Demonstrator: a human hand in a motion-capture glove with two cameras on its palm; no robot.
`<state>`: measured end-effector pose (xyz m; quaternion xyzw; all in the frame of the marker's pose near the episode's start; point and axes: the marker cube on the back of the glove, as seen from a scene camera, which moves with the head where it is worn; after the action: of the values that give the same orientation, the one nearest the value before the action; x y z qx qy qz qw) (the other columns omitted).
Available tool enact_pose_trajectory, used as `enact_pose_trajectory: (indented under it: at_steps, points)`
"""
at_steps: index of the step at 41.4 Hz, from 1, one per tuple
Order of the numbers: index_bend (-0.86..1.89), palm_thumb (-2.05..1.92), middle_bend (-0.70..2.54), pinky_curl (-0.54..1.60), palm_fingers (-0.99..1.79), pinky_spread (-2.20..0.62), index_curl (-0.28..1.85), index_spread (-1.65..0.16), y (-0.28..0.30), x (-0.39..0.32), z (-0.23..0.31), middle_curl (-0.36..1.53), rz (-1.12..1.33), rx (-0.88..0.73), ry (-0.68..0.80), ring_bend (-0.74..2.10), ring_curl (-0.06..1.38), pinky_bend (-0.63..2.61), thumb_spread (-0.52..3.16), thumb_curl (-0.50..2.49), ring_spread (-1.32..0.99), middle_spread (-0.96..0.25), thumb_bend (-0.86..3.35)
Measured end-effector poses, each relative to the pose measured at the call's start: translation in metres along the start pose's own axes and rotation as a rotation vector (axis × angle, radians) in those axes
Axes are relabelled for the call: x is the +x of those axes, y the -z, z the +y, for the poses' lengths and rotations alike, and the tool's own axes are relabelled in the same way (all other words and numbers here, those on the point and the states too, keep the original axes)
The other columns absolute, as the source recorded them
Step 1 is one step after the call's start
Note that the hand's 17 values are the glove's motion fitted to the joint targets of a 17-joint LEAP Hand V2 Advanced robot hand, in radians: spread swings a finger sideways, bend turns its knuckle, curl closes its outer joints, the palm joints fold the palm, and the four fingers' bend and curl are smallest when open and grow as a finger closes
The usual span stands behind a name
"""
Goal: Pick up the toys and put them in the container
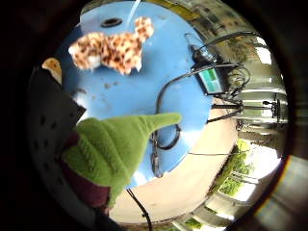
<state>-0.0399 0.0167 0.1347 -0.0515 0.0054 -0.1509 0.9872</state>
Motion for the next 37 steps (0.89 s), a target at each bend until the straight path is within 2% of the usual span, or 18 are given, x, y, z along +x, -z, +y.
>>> enact_pose_trajectory:
  at_steps: [9,12,17,19,22,23,27,31,37]
  points:
    - [0.89,0.63,1.21,0.45,1.05,-0.38,0.47,-0.28,0.141,-0.052,-0.012,0.66,0.029,0.178,0.09,1.29,0.6,0.73,0.67,0.76,-0.34,-0.16,0.16]
    - [0.9,0.62,1.22,0.47,1.03,-0.38,0.5,-0.29,0.184,-0.078,-0.021,0.68,0.012,0.231,0.077,1.3,0.61,0.76,0.6,0.79,-0.35,-0.16,0.15]
    - [0.93,0.63,1.25,0.49,0.99,-0.38,0.55,-0.31,0.229,-0.119,-0.043,0.71,0.111,0.296,0.069,1.33,0.64,0.79,0.48,0.83,-0.36,-0.16,0.13]
    - [0.94,0.63,1.25,0.5,0.98,-0.39,0.57,-0.31,0.237,-0.132,-0.052,0.72,0.11,0.311,0.059,1.34,0.64,0.8,0.45,0.85,-0.36,-0.16,0.12]
    - [0.94,0.63,1.27,0.51,0.97,-0.39,0.59,-0.31,0.242,-0.134,-0.069,0.73,0.141,0.315,-0.058,1.35,0.65,0.82,0.39,0.87,-0.36,-0.16,0.11]
    - [0.94,0.63,1.27,0.52,0.96,-0.39,0.6,-0.31,0.242,-0.145,-0.075,0.74,0.14,0.312,-0.045,1.35,0.65,0.82,0.38,0.87,-0.36,-0.16,0.11]
    - [0.95,0.64,1.28,0.53,0.94,-0.39,0.64,-0.32,0.235,-0.226,-0.093,0.75,0.089,0.303,0.121,1.37,0.67,0.84,0.33,0.9,-0.36,-0.16,0.1]
    - [0.95,0.64,1.29,0.54,0.92,-0.38,0.67,-0.32,0.222,-0.274,-0.107,0.76,0.123,0.294,0.282,1.38,0.68,0.86,0.29,0.92,-0.36,-0.16,0.09]
    - [0.95,0.64,1.3,0.55,0.91,-0.38,0.72,-0.33,0.196,-0.312,-0.123,0.78,0.108,0.253,0.358,1.39,0.69,0.89,0.24,0.95,-0.36,-0.16,0.07]
